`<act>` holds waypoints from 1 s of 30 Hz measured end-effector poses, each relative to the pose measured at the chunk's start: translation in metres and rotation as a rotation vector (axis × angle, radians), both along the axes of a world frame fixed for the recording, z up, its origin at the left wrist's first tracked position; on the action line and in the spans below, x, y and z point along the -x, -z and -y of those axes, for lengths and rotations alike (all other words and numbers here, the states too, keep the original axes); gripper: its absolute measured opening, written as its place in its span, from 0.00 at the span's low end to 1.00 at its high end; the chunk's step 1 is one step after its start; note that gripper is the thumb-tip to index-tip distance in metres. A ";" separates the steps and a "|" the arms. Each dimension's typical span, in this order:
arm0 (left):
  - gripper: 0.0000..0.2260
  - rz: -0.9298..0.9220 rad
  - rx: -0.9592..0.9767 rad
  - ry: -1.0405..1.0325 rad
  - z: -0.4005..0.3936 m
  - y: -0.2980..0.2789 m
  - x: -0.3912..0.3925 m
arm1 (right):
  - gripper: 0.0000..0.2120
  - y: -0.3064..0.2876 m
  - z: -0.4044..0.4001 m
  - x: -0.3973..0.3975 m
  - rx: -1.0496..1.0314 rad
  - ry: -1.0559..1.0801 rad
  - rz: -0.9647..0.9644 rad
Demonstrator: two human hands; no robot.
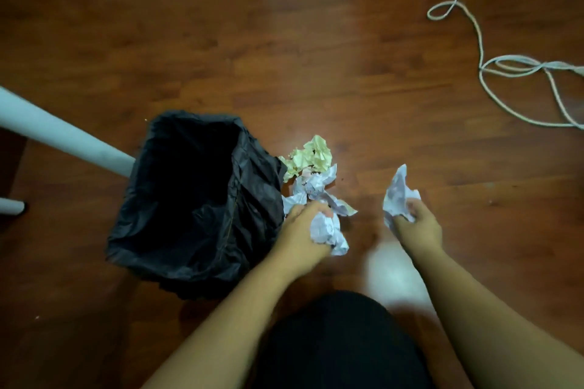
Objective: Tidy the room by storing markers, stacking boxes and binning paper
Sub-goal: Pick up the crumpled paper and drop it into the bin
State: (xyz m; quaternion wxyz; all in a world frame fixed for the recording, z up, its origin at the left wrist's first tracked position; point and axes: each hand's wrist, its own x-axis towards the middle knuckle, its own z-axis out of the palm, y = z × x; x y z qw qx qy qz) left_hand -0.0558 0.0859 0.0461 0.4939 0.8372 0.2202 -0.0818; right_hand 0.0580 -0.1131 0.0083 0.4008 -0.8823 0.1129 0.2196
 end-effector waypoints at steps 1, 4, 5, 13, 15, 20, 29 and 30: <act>0.24 0.089 -0.002 -0.036 -0.007 -0.028 -0.007 | 0.05 -0.023 -0.012 -0.009 -0.091 0.012 0.062; 0.26 0.409 -0.193 -0.174 -0.045 -0.107 -0.010 | 0.05 -0.097 -0.065 -0.024 -0.314 -0.103 0.225; 0.25 0.488 -0.299 -0.227 -0.062 -0.126 -0.006 | 0.07 -0.118 -0.088 -0.024 -0.402 -0.191 0.240; 0.59 -0.318 -0.569 -0.391 -0.125 -0.137 0.099 | 0.28 -0.174 -0.224 0.016 -0.234 -1.083 0.290; 0.58 -0.335 -0.466 -0.595 -0.123 -0.120 0.123 | 0.29 -0.163 -0.234 0.013 -0.151 -1.060 0.199; 0.48 -0.051 0.214 -1.000 -0.131 -0.083 0.125 | 0.26 -0.127 -0.244 0.000 -0.237 -0.827 0.057; 0.26 0.496 0.433 -1.158 -0.189 -0.063 0.051 | 0.31 -0.113 -0.262 -0.039 -0.506 -0.629 -0.021; 0.25 0.525 0.384 -1.176 -0.184 -0.061 0.049 | 0.32 -0.113 -0.264 -0.043 -0.522 -0.625 -0.022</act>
